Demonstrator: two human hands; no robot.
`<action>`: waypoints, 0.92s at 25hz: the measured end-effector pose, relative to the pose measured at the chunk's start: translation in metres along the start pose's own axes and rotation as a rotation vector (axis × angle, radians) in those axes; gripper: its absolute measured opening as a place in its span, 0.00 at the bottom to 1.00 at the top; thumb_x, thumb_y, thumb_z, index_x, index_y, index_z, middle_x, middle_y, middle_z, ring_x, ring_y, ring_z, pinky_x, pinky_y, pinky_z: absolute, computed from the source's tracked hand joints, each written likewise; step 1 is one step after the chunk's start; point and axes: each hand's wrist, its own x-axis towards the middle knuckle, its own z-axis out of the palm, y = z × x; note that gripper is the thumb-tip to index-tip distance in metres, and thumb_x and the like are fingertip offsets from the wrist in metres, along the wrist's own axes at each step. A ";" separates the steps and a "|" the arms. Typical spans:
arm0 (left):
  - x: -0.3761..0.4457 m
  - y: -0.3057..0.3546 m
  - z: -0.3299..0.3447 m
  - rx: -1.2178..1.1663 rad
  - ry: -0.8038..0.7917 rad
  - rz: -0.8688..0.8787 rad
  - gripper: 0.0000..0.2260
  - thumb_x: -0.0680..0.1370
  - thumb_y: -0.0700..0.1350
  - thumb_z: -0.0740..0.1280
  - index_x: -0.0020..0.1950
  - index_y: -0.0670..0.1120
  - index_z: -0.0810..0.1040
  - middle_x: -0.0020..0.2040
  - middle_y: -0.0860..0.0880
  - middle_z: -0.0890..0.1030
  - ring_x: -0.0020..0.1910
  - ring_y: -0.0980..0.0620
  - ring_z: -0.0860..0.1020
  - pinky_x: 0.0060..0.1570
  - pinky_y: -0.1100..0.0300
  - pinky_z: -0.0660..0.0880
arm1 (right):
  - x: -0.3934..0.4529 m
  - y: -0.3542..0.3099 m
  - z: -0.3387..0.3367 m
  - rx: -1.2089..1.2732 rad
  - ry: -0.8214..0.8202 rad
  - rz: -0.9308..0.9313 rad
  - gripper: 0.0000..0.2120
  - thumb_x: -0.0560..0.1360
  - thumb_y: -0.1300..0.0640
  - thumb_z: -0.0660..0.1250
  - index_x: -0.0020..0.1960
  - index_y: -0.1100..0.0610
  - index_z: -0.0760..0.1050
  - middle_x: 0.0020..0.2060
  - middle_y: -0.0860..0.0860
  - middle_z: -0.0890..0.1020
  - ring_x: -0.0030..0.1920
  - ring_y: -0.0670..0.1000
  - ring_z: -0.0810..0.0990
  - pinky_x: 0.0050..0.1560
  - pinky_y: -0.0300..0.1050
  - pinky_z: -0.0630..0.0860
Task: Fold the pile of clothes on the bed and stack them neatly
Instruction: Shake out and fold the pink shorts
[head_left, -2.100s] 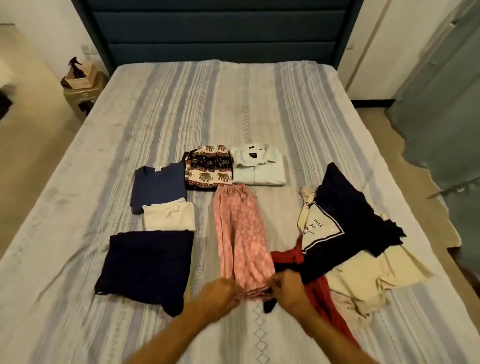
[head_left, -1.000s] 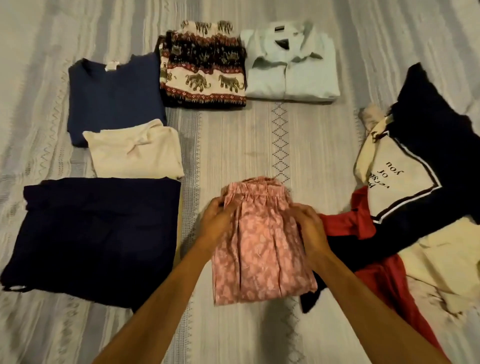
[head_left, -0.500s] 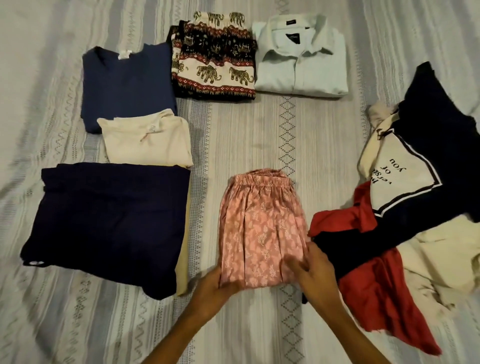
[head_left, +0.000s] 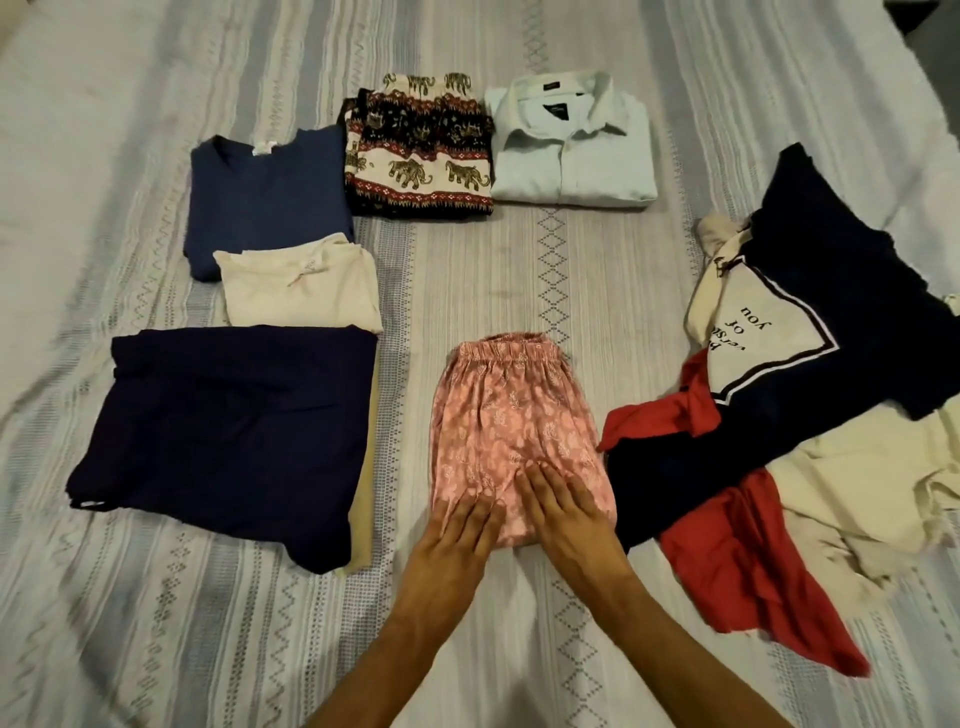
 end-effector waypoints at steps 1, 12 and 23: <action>0.008 -0.004 -0.007 0.025 -0.031 0.015 0.23 0.75 0.43 0.66 0.70 0.44 0.80 0.66 0.43 0.82 0.67 0.44 0.80 0.70 0.45 0.73 | 0.004 0.003 -0.006 -0.004 -0.005 -0.017 0.33 0.66 0.56 0.72 0.71 0.62 0.76 0.66 0.60 0.81 0.67 0.59 0.81 0.65 0.55 0.79; 0.046 -0.048 -0.293 -0.821 -0.168 0.012 0.04 0.80 0.51 0.69 0.49 0.54 0.83 0.41 0.52 0.84 0.39 0.53 0.83 0.41 0.58 0.78 | -0.036 0.083 -0.288 1.026 -0.167 -0.063 0.07 0.76 0.64 0.72 0.49 0.53 0.84 0.43 0.52 0.87 0.43 0.52 0.86 0.43 0.44 0.82; 0.170 -0.154 -0.174 -0.523 -0.047 -0.038 0.09 0.83 0.42 0.69 0.61 0.46 0.86 0.53 0.50 0.88 0.50 0.54 0.84 0.54 0.62 0.79 | 0.129 0.107 -0.159 0.697 0.132 0.168 0.06 0.74 0.62 0.73 0.50 0.56 0.86 0.43 0.51 0.87 0.45 0.53 0.84 0.40 0.30 0.70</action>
